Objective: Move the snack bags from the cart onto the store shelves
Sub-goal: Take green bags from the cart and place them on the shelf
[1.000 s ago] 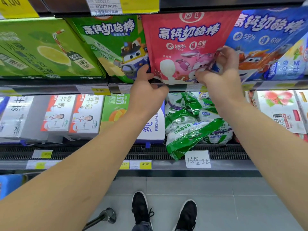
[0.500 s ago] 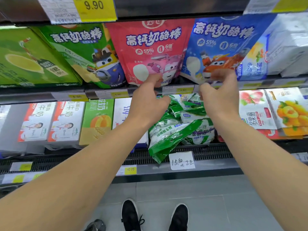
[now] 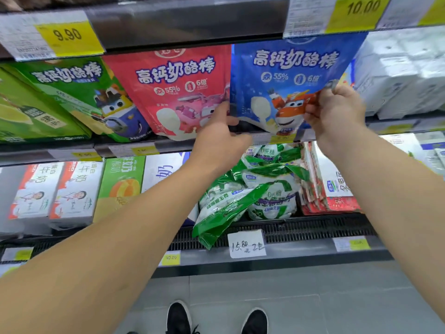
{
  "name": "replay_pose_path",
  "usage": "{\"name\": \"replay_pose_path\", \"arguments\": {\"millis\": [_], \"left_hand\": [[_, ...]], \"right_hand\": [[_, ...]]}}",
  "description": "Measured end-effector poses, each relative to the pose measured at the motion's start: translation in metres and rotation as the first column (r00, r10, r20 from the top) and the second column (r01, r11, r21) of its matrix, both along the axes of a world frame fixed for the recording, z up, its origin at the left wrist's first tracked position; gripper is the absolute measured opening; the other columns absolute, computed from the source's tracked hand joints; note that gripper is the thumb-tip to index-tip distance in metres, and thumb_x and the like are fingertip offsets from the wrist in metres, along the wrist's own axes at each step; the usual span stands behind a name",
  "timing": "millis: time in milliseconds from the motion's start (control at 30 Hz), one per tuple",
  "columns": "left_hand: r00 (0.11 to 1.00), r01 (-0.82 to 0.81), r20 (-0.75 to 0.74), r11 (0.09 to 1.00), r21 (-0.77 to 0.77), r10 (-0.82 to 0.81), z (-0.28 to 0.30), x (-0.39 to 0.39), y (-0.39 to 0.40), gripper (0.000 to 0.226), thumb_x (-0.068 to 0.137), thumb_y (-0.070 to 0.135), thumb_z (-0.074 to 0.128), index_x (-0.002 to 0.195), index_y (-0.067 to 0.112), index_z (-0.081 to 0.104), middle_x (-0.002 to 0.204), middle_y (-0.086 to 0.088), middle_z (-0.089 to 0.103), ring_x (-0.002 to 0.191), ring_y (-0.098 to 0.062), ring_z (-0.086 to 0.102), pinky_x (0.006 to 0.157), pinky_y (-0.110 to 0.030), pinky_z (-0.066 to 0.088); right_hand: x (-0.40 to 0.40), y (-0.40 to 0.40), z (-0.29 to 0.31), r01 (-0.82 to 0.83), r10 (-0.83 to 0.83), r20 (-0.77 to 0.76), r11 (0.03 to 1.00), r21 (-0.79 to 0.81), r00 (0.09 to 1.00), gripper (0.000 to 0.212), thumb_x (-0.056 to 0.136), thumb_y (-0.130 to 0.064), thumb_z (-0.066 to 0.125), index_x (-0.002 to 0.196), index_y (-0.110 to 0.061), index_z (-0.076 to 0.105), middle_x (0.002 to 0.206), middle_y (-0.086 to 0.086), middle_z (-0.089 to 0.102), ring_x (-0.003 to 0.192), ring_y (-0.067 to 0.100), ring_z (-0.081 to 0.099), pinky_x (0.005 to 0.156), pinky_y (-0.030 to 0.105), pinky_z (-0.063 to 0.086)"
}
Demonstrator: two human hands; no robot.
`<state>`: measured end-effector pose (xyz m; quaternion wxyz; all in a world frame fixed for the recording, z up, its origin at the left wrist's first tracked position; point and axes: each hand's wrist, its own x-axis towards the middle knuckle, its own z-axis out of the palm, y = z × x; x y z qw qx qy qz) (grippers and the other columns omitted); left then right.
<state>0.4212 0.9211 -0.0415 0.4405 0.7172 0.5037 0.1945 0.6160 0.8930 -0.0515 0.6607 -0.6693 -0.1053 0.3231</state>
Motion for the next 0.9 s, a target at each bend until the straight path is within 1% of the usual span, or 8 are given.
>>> {"name": "replay_pose_path", "arguments": {"millis": [100,167,333,433,533,667,800,900], "left_hand": [[1.000,-0.012,-0.002,0.999,-0.038,0.012,0.000,0.011,0.004,0.076,0.088,0.024,0.063,0.153,0.026,0.022,0.120,0.010,0.056,0.100,-0.014,0.060,0.071,-0.025,0.047],[0.999,-0.017,0.030,0.996,-0.083,0.020,0.002,0.018,0.003,0.079,0.088,0.024,0.063,0.153,0.029,0.020,0.112,0.015,0.060,0.095,-0.011,0.060,0.070,-0.023,0.048],[0.944,-0.159,0.226,0.933,-0.324,0.240,0.002,0.027,-0.001,0.064,0.085,0.013,0.067,0.141,0.026,0.041,0.091,0.003,0.069,0.084,-0.017,0.066,0.085,-0.045,0.056],[0.935,-0.109,0.269,0.911,-0.398,0.230,0.002,0.028,-0.012,0.048,0.084,0.006,0.066,0.126,0.024,0.051,0.092,0.002,0.068,0.086,-0.020,0.066,0.087,-0.046,0.056],[0.906,-0.115,0.327,0.901,-0.419,0.268,-0.002,0.026,-0.019,0.041,0.082,0.003,0.068,0.116,0.022,0.053,0.093,0.005,0.067,0.087,-0.015,0.067,0.085,-0.042,0.056],[0.870,-0.182,0.360,0.898,-0.400,0.337,-0.004,0.018,-0.017,0.045,0.080,0.008,0.069,0.111,0.031,0.047,0.102,0.006,0.060,0.101,-0.019,0.064,0.089,-0.044,0.057],[0.873,-0.178,0.372,0.916,-0.361,0.316,0.001,0.014,-0.010,0.047,0.082,0.009,0.067,0.122,0.027,0.049,0.110,0.006,0.059,0.101,-0.017,0.063,0.091,-0.046,0.056],[0.898,-0.165,0.344,0.933,-0.320,0.276,0.001,0.014,-0.016,0.060,0.071,0.018,0.065,0.128,0.028,0.050,0.114,0.007,0.065,0.101,-0.017,0.065,0.092,-0.049,0.055]], "right_hand": [[0.017,-0.008,-0.001,-0.007,0.007,0.004,1.000,0.006,1.000,0.024,0.104,-0.016,0.039,0.085,-0.020,0.053,0.065,-0.003,0.053,0.046,0.006,0.047,0.049,0.021,0.046],[0.016,-0.007,0.001,-0.049,0.049,-0.009,0.999,0.005,0.999,0.026,0.104,-0.012,0.039,0.084,-0.019,0.054,0.065,-0.003,0.054,0.045,0.006,0.047,0.048,0.020,0.046],[0.012,-0.004,0.005,-0.140,0.141,-0.048,0.990,0.025,0.989,0.032,0.101,-0.004,0.038,0.076,-0.017,0.052,0.062,-0.002,0.050,0.044,0.008,0.040,0.044,0.019,0.038],[0.018,-0.015,0.006,-0.177,0.182,-0.067,0.981,0.079,0.981,0.034,0.098,0.001,0.037,0.073,-0.017,0.051,0.056,-0.003,0.048,0.044,0.008,0.037,0.046,0.021,0.032],[0.017,-0.018,0.009,-0.223,0.230,-0.056,0.969,0.109,0.972,0.032,0.099,0.000,0.038,0.077,-0.017,0.053,0.056,-0.004,0.050,0.046,0.008,0.039,0.047,0.020,0.034],[0.001,-0.001,0.013,-0.246,0.252,-0.059,0.964,0.100,0.966,0.021,0.102,-0.007,0.043,0.087,-0.014,0.056,0.063,0.000,0.056,0.050,0.009,0.050,0.052,0.021,0.048],[-0.006,0.008,0.012,-0.188,0.190,-0.085,0.981,0.038,0.978,0.022,0.101,-0.009,0.050,0.080,-0.016,0.051,0.068,0.003,0.061,0.053,0.013,0.058,0.056,0.024,0.054],[-0.008,0.003,0.015,-0.110,0.113,-0.098,0.993,0.036,0.989,0.023,0.095,-0.007,0.058,0.077,-0.017,0.047,0.072,0.005,0.062,0.059,0.016,0.062,0.059,0.024,0.056]]}}
